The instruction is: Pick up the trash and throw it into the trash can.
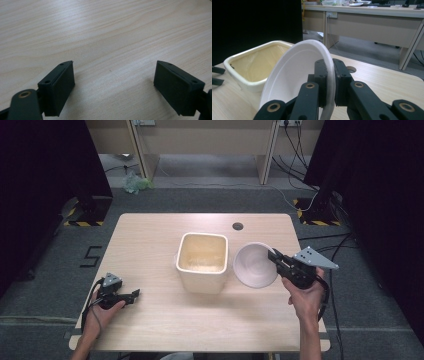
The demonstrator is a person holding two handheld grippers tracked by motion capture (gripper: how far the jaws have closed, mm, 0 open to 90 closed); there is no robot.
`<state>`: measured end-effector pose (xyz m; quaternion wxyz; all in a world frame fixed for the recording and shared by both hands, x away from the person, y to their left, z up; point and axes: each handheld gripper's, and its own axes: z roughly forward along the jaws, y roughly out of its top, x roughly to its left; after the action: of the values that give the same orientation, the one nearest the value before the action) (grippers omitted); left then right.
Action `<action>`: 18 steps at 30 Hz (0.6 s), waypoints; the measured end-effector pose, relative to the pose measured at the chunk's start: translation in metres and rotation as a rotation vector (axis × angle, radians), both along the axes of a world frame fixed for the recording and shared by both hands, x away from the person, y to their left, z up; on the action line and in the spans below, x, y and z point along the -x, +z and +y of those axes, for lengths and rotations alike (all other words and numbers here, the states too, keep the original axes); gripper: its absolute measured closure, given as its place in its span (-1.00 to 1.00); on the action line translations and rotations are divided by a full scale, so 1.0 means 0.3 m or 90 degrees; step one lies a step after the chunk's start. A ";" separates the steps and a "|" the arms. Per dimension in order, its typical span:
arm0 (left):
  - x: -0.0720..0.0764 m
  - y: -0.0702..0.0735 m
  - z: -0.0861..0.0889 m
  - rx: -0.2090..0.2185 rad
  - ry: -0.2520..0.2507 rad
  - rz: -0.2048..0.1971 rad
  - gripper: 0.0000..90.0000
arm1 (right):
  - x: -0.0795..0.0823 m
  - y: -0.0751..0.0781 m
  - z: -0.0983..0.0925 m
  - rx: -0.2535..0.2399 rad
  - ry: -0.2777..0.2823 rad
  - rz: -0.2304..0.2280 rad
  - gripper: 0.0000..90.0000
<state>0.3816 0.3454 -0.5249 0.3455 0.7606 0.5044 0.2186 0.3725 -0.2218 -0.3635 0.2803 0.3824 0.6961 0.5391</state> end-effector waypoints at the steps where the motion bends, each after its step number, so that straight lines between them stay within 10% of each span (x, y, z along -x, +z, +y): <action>1: 0.000 0.000 0.000 0.000 -0.001 0.001 -0.65 | -0.003 0.005 0.000 -0.001 0.001 -0.001 0.85; 18: 0.000 0.000 0.000 0.000 0.000 0.000 -0.65 | -0.058 0.070 0.067 -0.016 0.019 -0.021 0.85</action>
<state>0.3817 0.3454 -0.5249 0.3455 0.7606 0.5044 0.2184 0.3898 -0.2017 -0.3427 0.2784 0.3664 0.6901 0.5585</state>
